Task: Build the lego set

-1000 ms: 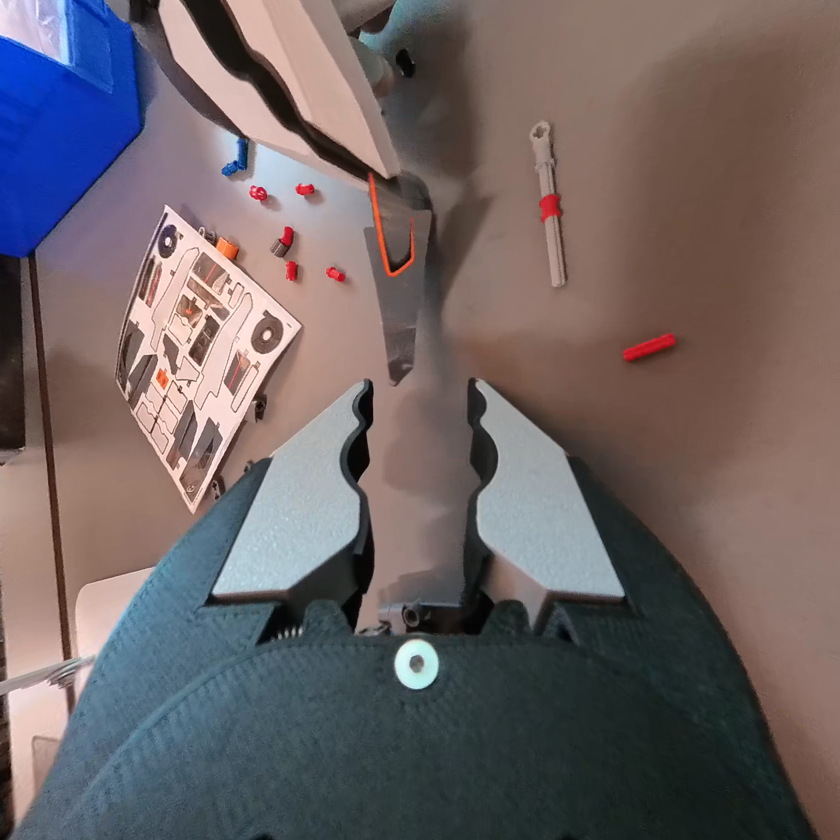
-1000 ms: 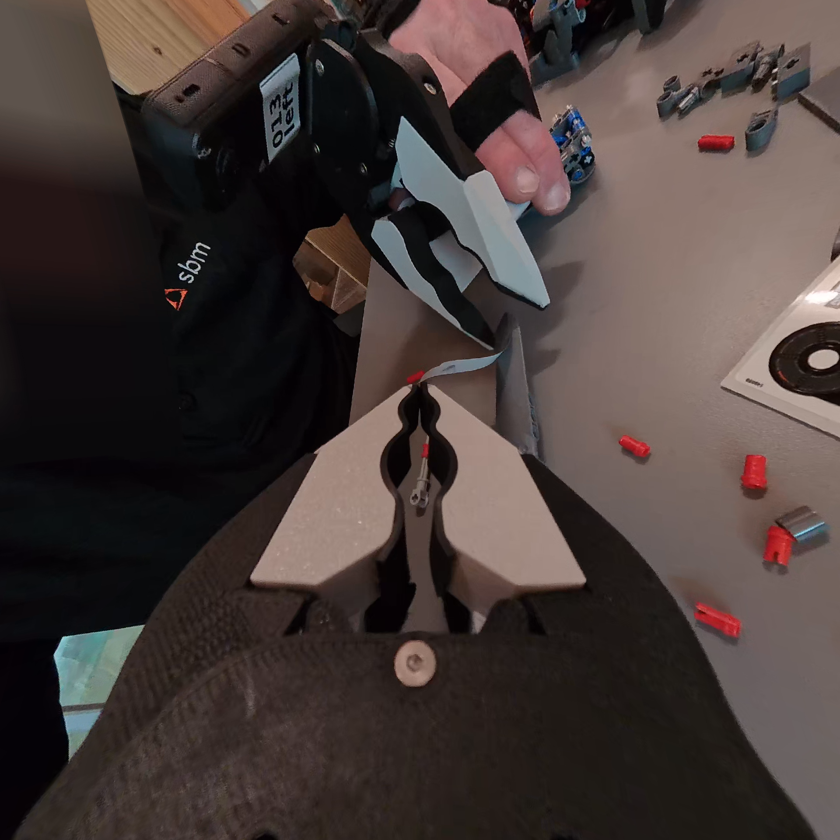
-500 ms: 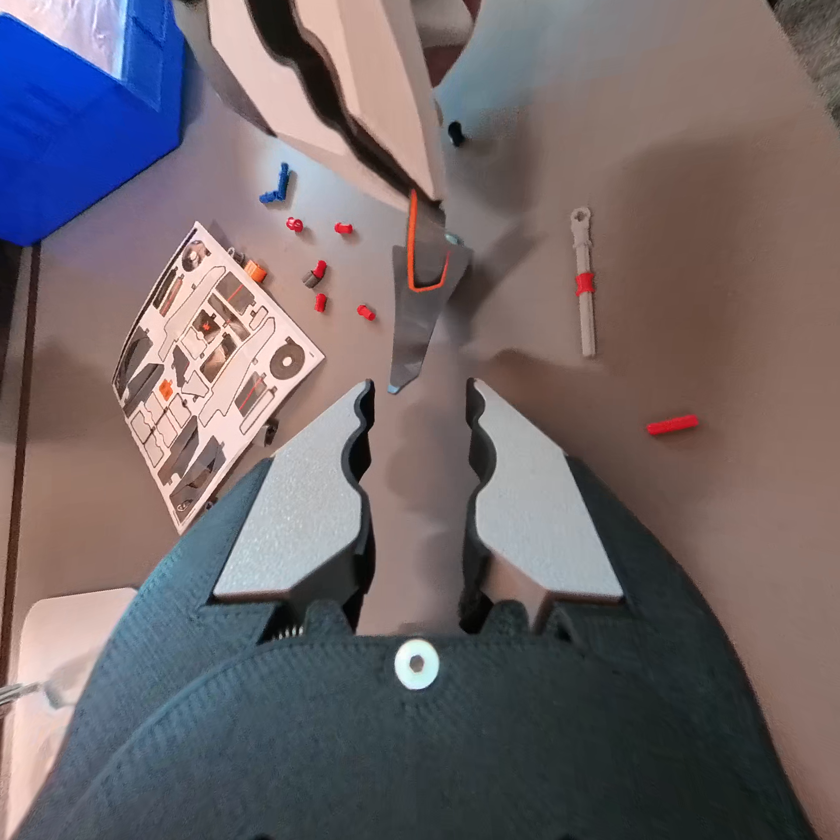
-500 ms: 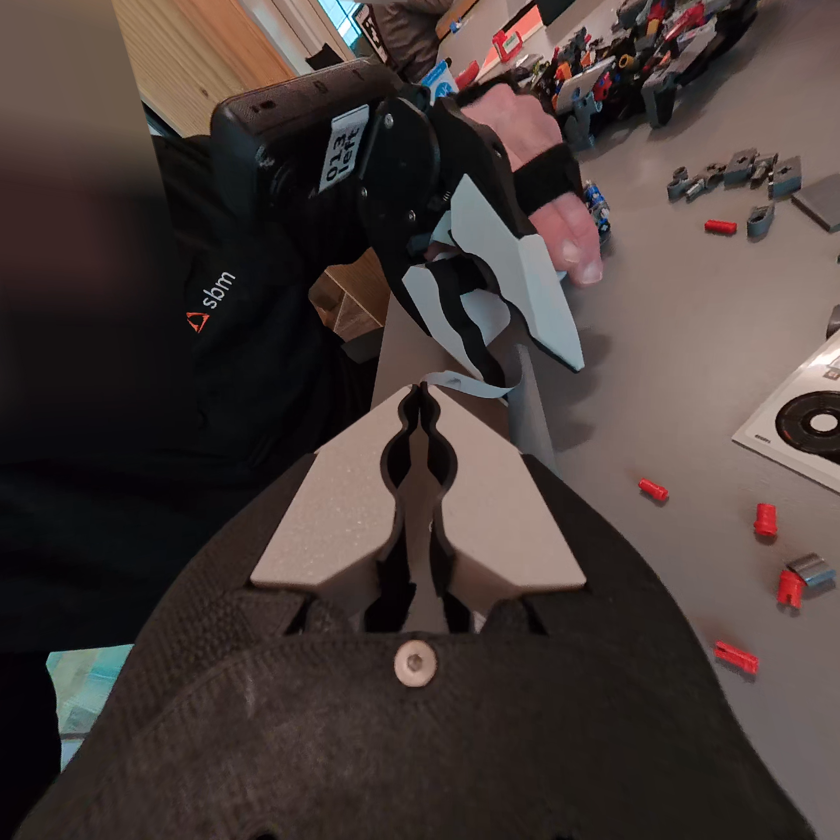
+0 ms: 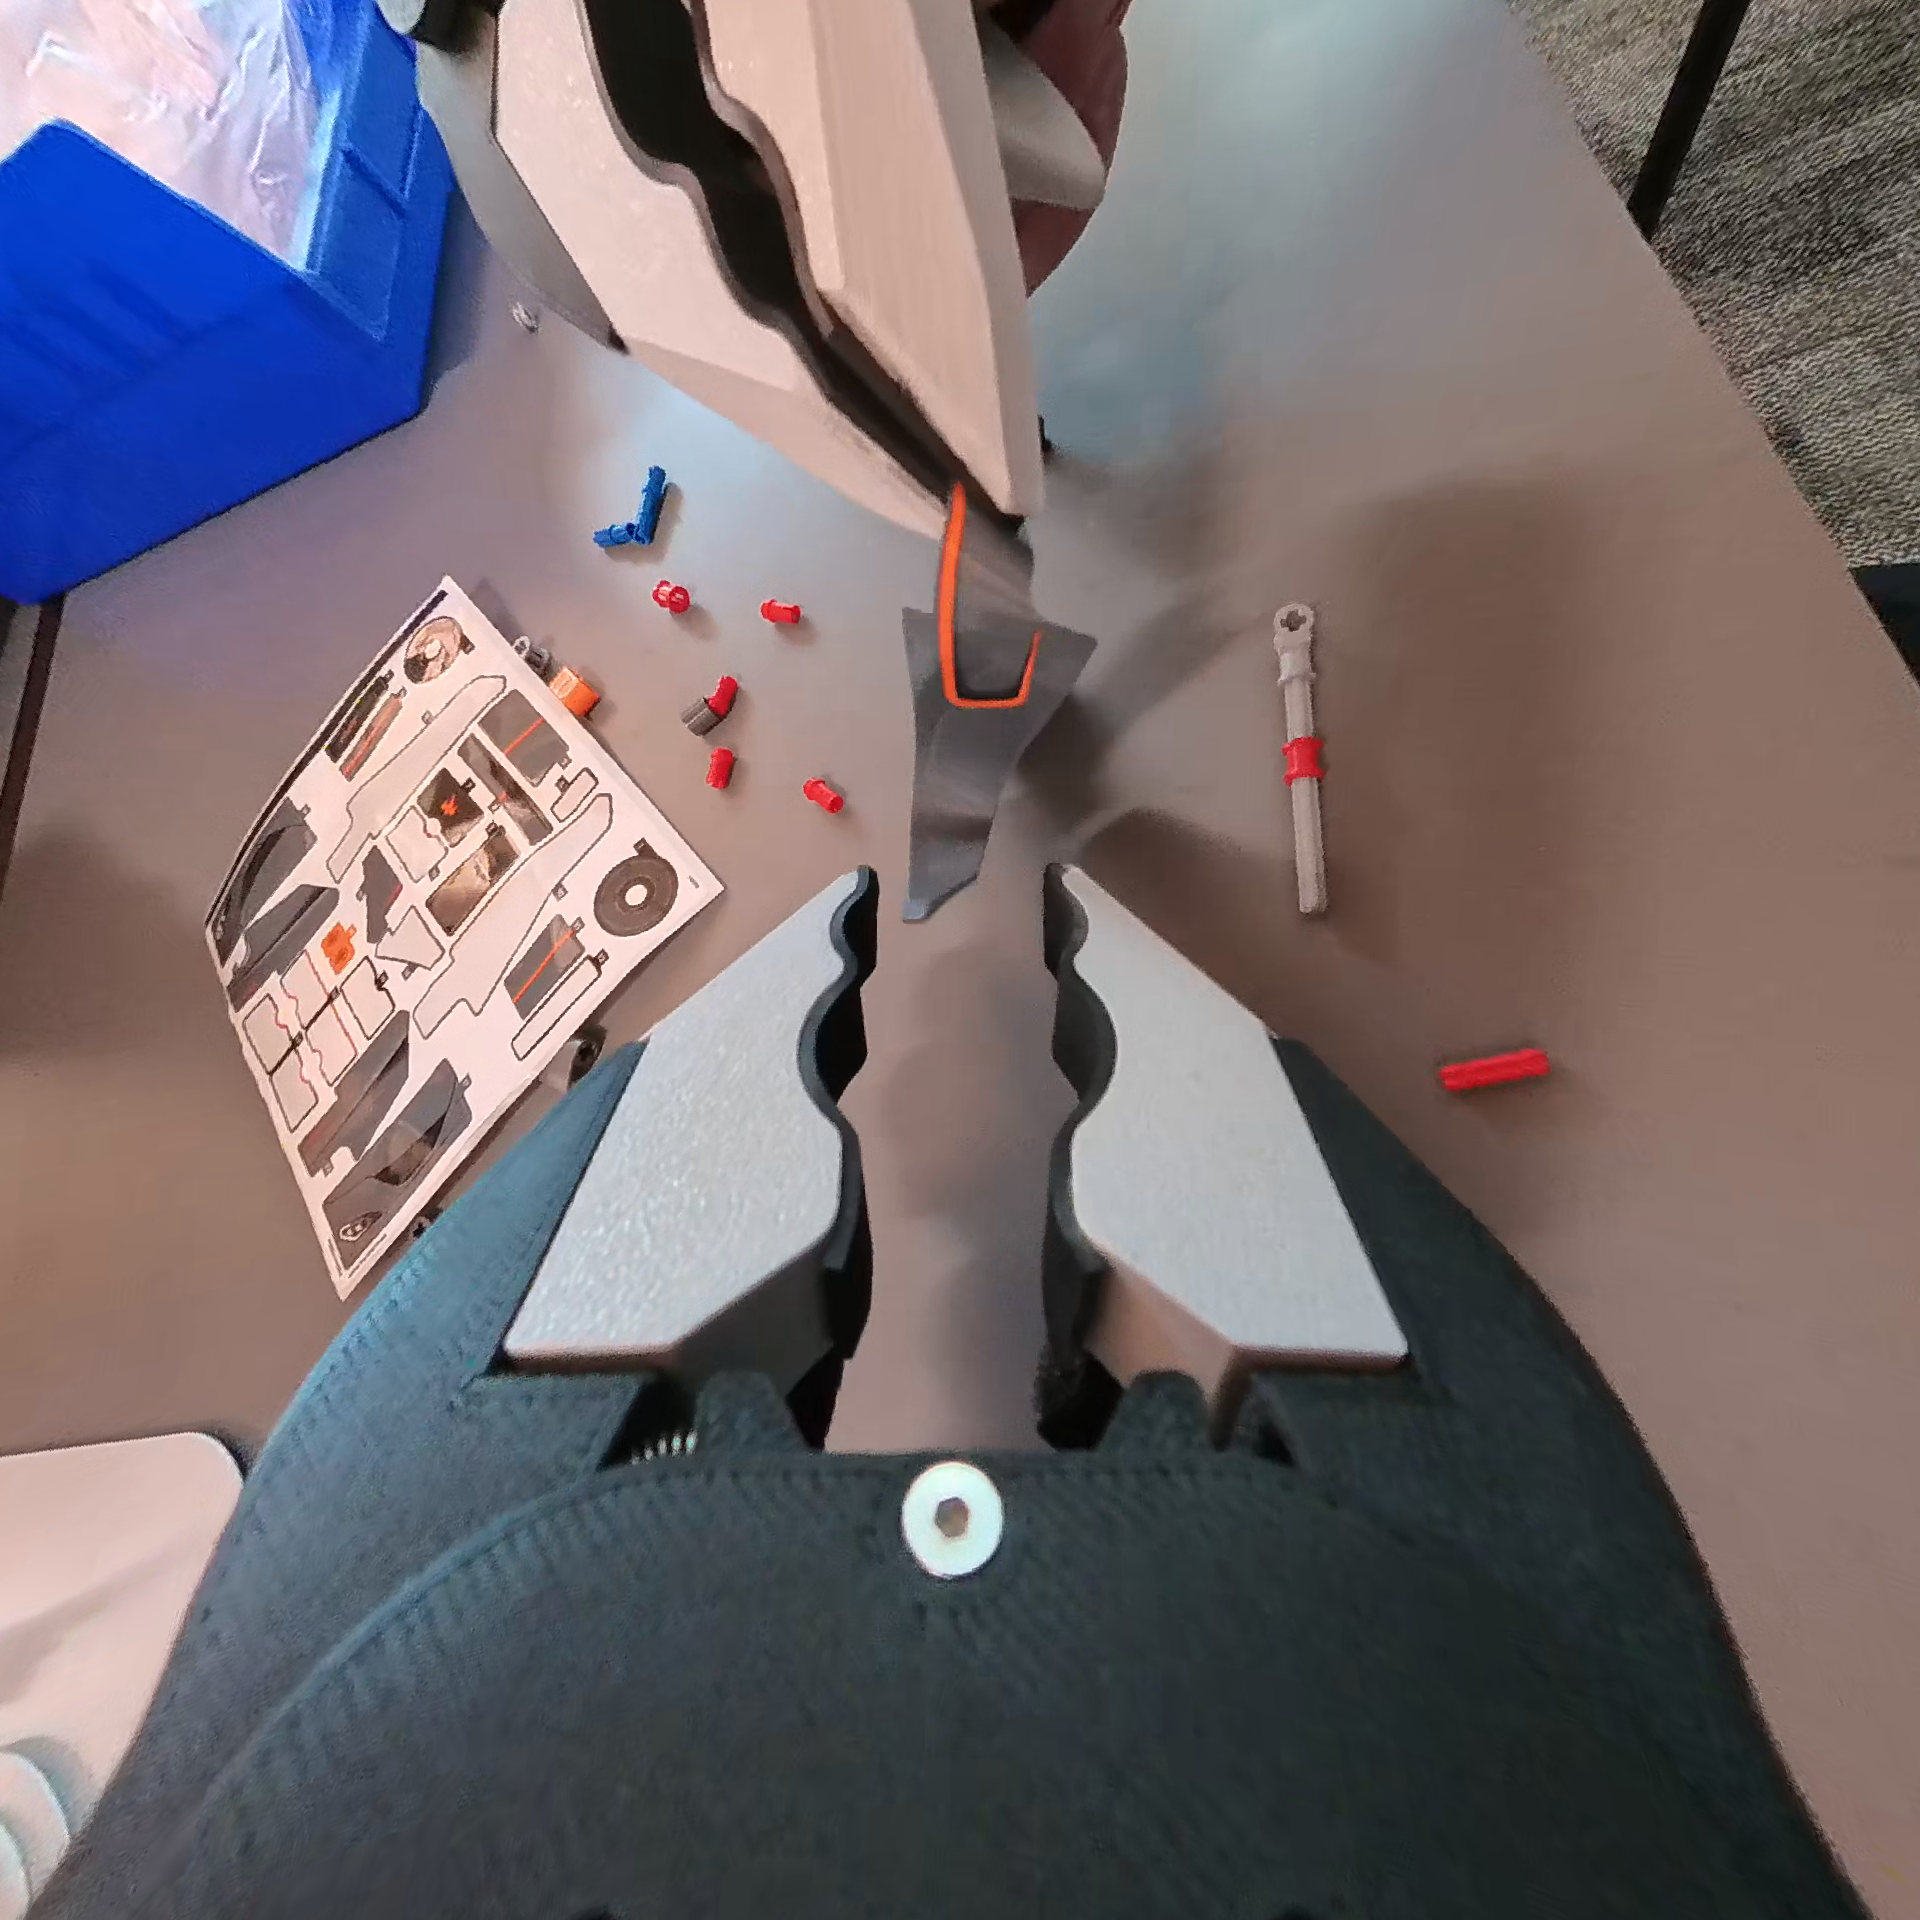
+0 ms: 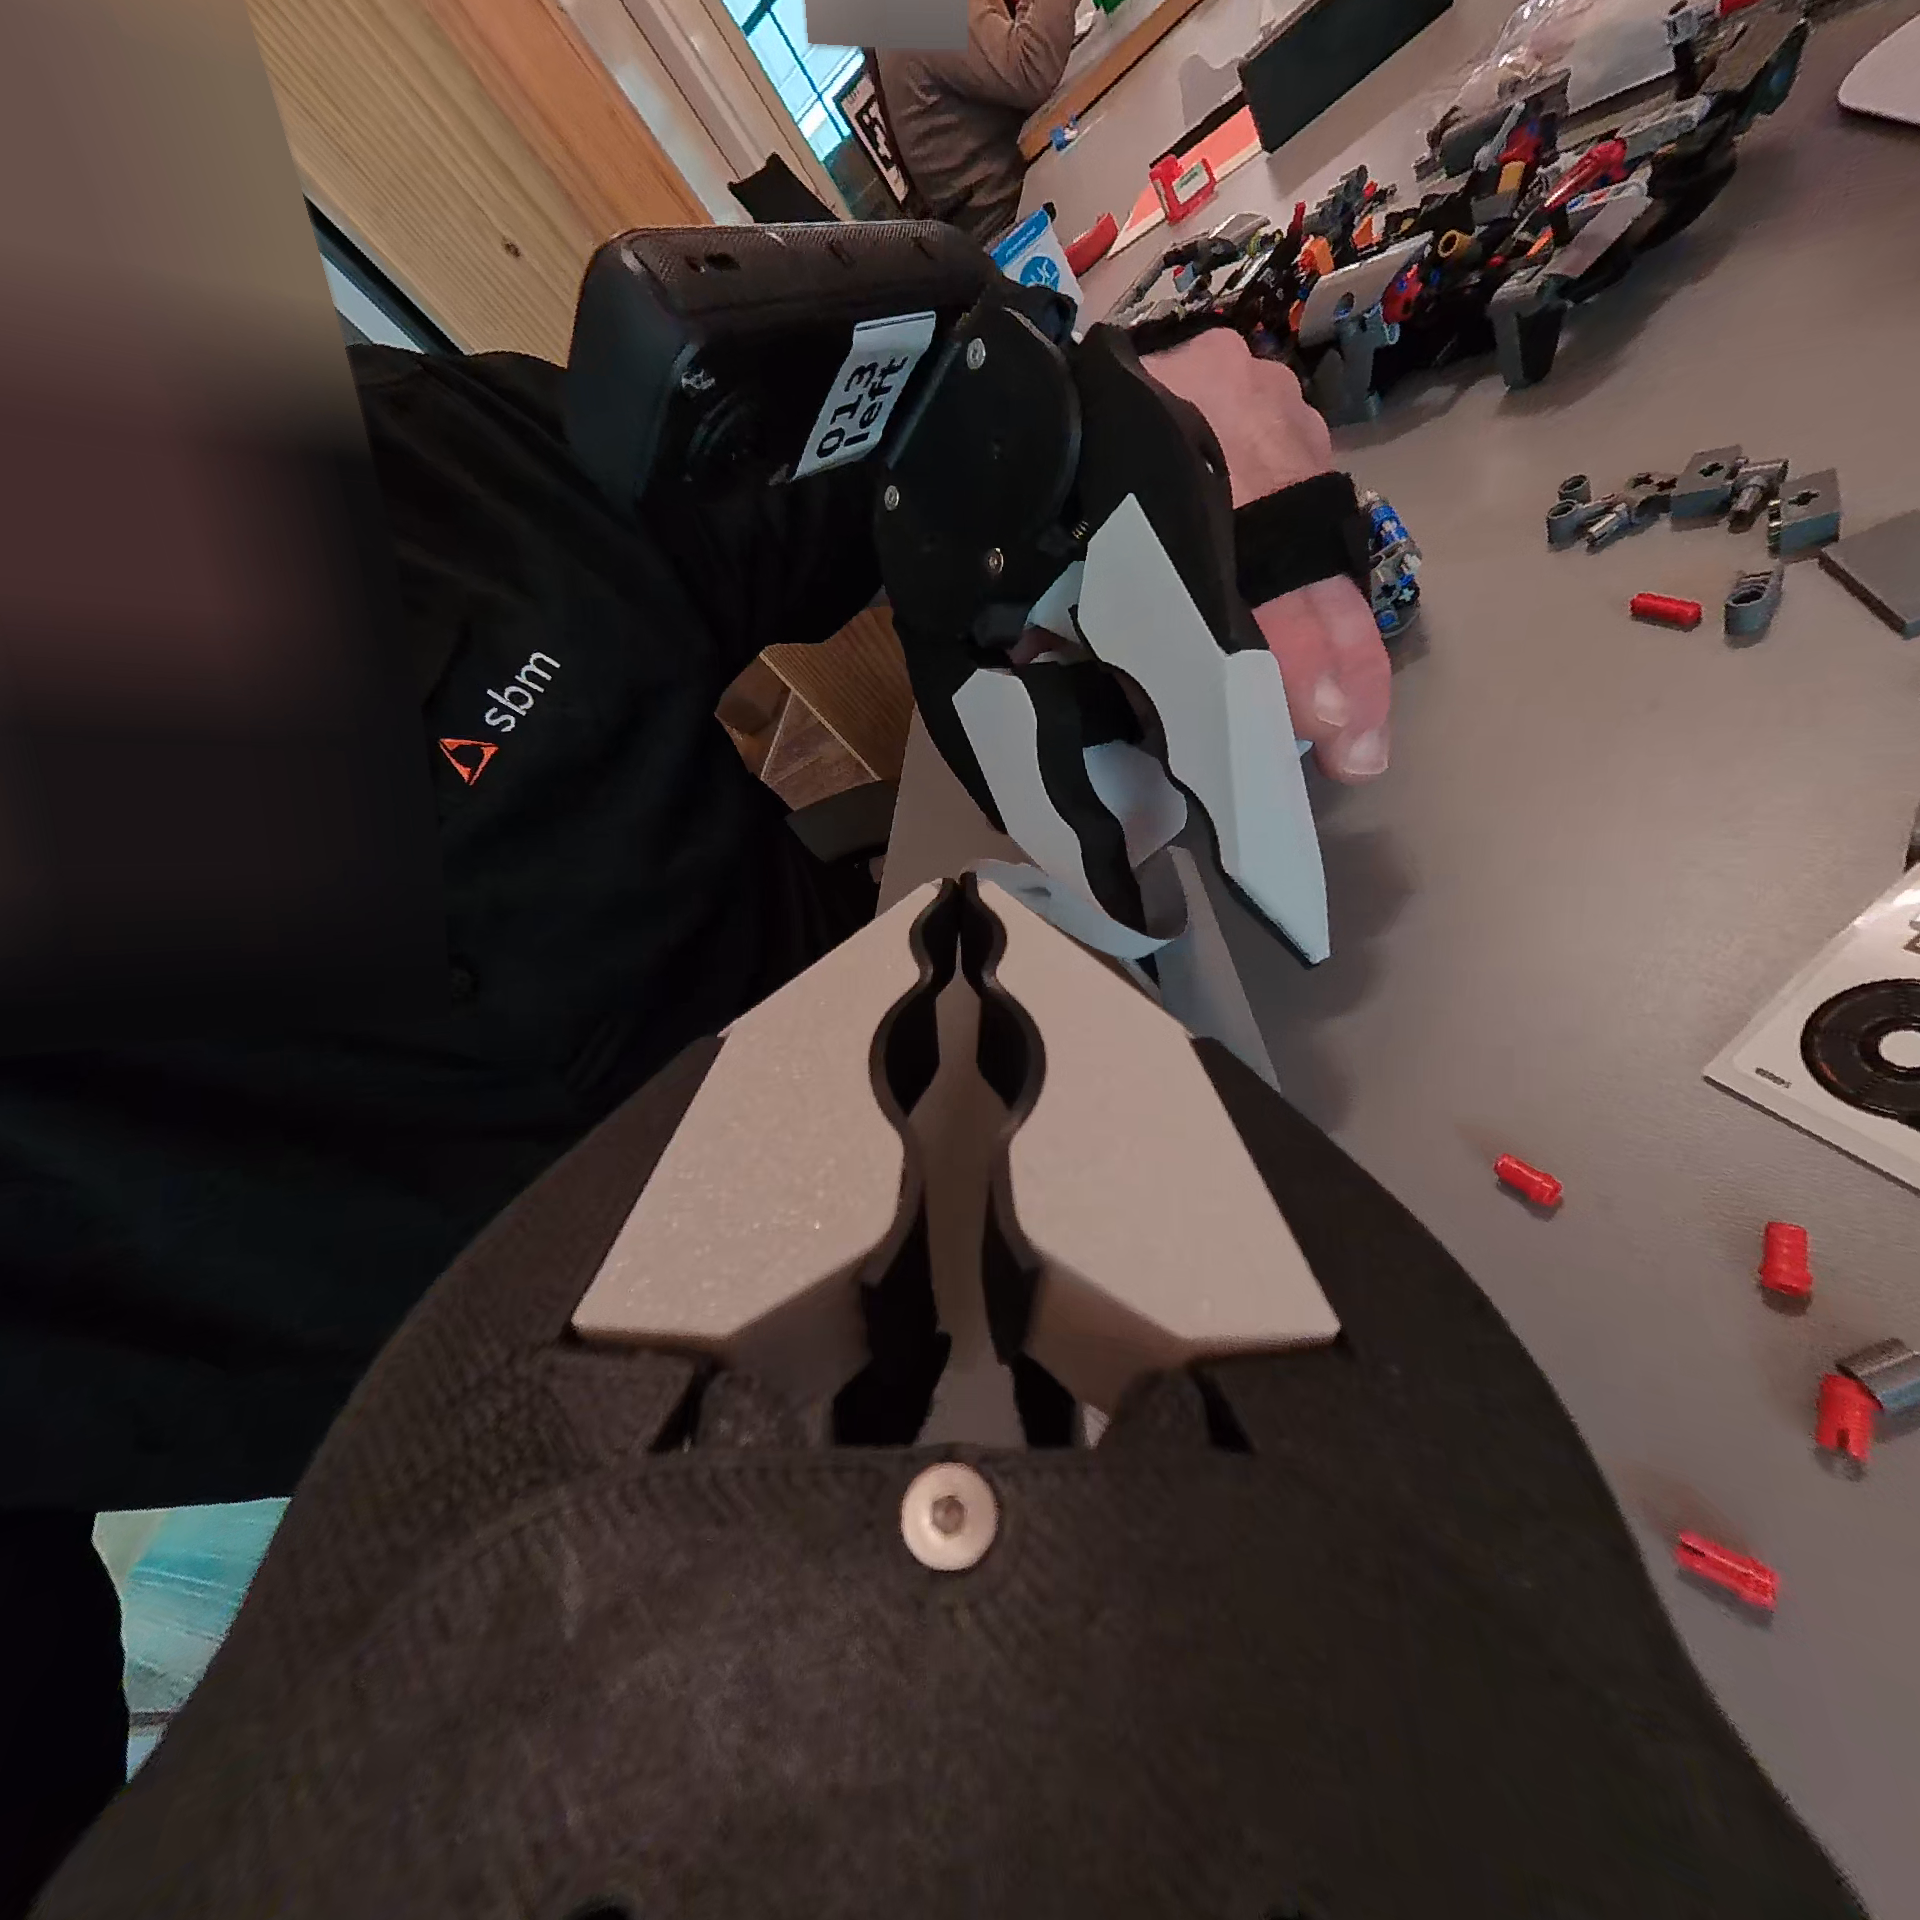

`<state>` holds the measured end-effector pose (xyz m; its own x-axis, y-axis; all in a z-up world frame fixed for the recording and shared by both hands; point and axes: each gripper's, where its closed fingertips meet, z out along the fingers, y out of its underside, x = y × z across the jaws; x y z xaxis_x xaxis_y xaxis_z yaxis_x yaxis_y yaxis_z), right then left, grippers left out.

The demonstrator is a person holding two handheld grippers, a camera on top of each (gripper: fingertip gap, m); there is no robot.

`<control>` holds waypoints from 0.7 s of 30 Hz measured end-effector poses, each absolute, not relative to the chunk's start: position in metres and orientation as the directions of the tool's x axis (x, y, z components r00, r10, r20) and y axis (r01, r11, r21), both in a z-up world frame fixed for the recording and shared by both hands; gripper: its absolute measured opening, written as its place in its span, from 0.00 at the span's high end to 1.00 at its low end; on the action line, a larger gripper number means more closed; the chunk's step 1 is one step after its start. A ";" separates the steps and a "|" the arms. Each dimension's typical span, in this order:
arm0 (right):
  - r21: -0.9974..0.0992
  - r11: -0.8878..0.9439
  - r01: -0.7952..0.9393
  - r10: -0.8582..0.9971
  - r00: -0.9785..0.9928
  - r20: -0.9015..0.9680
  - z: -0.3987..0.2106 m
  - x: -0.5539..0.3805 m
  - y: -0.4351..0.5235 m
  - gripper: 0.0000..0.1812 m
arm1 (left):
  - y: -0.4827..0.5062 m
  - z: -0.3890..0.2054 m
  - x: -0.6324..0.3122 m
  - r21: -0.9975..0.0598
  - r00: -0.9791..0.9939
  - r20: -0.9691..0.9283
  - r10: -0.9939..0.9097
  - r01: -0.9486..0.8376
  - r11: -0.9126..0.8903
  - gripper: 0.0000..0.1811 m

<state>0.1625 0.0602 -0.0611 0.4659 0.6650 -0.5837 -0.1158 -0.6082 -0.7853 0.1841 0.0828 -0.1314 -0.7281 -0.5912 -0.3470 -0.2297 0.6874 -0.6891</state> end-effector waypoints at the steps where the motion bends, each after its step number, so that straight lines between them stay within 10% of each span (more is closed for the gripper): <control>1: -0.788 -0.605 -0.116 0.667 0.467 -0.581 -0.060 0.162 0.061 1.00 | 0.082 -0.131 0.184 -0.692 -0.727 -0.346 -0.592 -0.228 0.685 0.84; 21: -0.827 -0.547 -0.130 0.705 0.462 -0.539 -0.041 0.154 0.069 1.00 | 0.078 -0.116 0.188 -0.771 -0.708 -0.300 -0.639 -0.215 0.600 0.92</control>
